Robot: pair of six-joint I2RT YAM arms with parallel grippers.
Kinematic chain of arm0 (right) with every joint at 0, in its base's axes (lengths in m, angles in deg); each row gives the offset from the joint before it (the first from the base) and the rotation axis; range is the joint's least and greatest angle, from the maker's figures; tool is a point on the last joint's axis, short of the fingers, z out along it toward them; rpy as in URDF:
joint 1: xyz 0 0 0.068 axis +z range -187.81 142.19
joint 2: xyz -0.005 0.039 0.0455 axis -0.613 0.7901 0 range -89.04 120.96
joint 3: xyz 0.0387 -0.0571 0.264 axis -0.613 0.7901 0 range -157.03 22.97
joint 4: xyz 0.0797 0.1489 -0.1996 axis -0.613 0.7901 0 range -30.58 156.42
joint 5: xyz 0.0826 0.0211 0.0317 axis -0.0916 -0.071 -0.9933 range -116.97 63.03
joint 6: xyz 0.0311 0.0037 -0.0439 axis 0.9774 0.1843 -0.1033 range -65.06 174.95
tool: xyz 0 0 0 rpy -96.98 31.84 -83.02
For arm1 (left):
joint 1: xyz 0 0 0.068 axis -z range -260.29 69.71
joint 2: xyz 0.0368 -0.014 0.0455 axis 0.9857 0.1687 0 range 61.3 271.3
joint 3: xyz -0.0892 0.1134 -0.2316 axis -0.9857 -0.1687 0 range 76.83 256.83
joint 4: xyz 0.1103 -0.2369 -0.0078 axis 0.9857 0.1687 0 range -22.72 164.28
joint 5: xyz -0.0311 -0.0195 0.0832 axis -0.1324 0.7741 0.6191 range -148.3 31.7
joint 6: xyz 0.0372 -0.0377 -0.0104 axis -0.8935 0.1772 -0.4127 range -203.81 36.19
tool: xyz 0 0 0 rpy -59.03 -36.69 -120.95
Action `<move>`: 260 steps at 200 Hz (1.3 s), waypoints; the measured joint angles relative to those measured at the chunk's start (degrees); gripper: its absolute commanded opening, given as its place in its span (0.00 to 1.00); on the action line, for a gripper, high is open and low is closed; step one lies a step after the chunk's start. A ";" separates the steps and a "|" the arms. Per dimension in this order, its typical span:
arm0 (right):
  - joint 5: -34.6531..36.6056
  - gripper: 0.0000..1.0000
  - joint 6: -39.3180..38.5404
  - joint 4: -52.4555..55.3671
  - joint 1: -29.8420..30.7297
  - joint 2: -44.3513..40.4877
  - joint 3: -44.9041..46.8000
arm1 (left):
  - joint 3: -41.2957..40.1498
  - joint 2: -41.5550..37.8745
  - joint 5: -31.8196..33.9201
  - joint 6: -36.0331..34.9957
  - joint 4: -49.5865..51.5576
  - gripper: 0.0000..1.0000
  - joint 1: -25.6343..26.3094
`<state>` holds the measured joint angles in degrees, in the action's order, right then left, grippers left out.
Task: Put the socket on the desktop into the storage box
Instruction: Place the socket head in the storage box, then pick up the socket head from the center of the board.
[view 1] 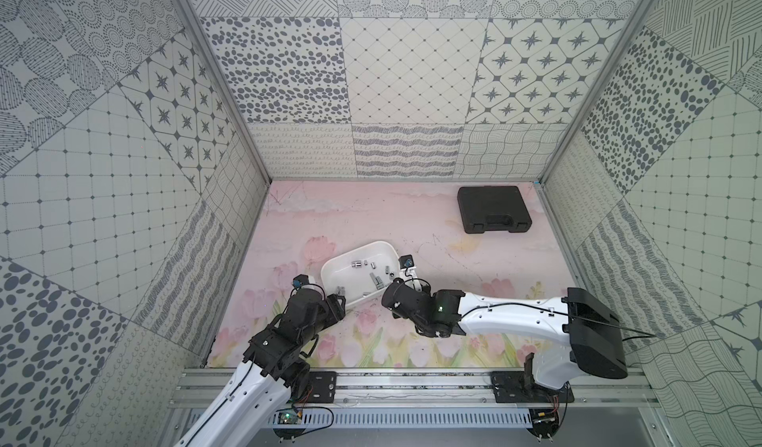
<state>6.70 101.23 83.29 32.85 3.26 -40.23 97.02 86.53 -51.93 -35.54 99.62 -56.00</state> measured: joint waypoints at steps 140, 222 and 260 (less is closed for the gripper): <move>-1.09 0.76 -5.86 -0.39 -0.59 1.29 -3.69 | 0.00 -0.02 0.00 0.00 0.00 0.72 0.00; 4.15 0.57 11.54 7.26 7.85 1.53 8.48 | 0.00 -0.59 -0.02 0.02 0.02 0.72 0.00; 3.89 0.47 16.33 7.93 9.22 3.06 11.41 | 0.00 -0.61 -0.04 0.02 0.02 0.72 0.00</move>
<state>10.59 117.55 91.23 42.07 6.32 -28.83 97.02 85.92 -51.97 -35.52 99.64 -56.00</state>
